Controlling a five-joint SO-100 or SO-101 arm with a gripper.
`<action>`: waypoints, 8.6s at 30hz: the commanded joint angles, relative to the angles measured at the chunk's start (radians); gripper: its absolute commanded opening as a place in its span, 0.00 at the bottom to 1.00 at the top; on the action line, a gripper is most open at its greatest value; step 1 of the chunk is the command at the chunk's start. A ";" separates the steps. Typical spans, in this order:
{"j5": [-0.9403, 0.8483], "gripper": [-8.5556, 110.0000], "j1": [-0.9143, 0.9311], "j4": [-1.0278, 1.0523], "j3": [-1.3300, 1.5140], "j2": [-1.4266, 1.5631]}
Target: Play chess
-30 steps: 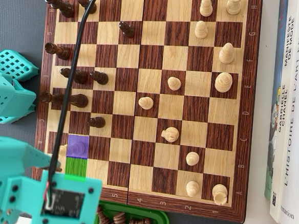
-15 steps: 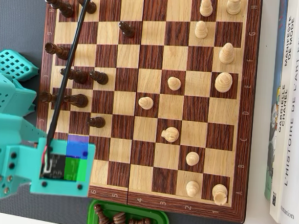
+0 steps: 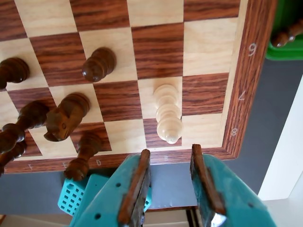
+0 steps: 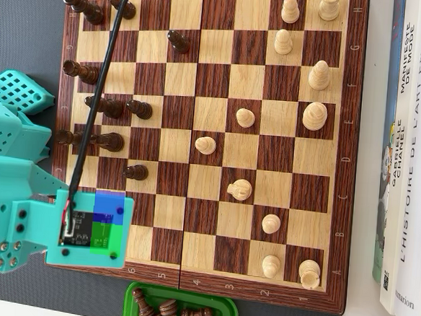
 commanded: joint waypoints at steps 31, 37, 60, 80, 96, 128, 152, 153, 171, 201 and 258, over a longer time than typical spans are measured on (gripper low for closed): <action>-0.003 0.19 0.009 -0.080 -0.087 -0.249; -0.003 0.19 0.003 -0.069 -0.081 -0.249; -0.003 0.19 0.003 -0.072 -0.026 -0.245; -0.003 0.15 0.006 -0.078 -0.028 -0.239; -0.002 0.15 0.040 -0.067 -0.061 -0.236; -0.025 0.15 0.150 -0.077 -0.121 -0.290; -0.026 0.18 0.155 -0.074 -0.161 -0.359; -0.026 0.18 0.155 -0.074 -0.161 -0.359; -0.063 0.21 0.158 -0.077 -0.184 -0.359; -0.057 0.21 0.087 -0.043 -0.249 -0.242; 0.364 0.21 -0.528 -1.873 0.968 1.000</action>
